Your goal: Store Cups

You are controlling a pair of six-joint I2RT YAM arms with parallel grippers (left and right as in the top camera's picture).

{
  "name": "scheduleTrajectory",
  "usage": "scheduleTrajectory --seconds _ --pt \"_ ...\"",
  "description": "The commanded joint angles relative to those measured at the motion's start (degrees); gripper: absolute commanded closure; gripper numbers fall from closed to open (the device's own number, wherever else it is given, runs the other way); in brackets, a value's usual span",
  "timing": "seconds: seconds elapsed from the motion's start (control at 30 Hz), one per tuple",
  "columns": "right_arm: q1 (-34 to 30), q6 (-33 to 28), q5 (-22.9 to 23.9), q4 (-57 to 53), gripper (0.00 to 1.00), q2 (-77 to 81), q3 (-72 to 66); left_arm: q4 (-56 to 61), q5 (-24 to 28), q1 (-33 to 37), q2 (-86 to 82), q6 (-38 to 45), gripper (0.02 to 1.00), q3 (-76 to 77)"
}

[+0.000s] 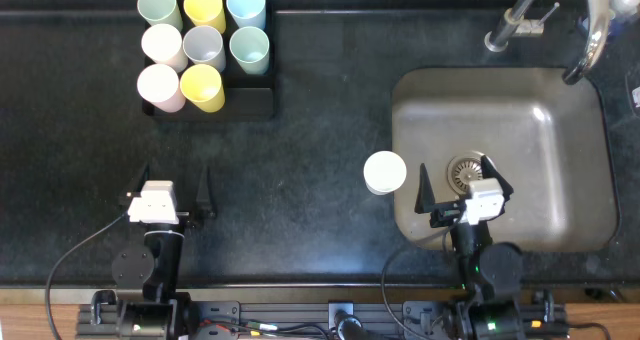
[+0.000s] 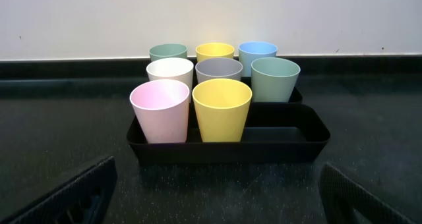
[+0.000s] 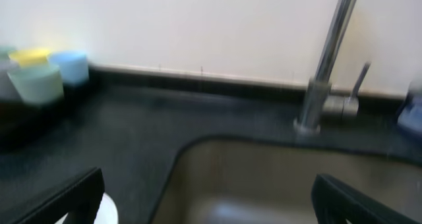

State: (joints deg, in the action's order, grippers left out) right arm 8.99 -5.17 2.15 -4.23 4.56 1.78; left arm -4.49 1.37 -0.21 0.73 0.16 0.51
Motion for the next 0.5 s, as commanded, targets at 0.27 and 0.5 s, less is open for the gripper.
scheduleTrajectory --seconds 0.27,0.5 --pt "2.01 0.50 0.20 -24.37 0.005 36.13 44.59 -0.17 1.14 0.46 -0.57 -0.61 0.018 -0.07" --pt "2.01 3.93 -7.13 -69.44 0.005 62.38 78.60 -0.17 1.14 0.46 -0.57 -0.61 0.018 -0.07"
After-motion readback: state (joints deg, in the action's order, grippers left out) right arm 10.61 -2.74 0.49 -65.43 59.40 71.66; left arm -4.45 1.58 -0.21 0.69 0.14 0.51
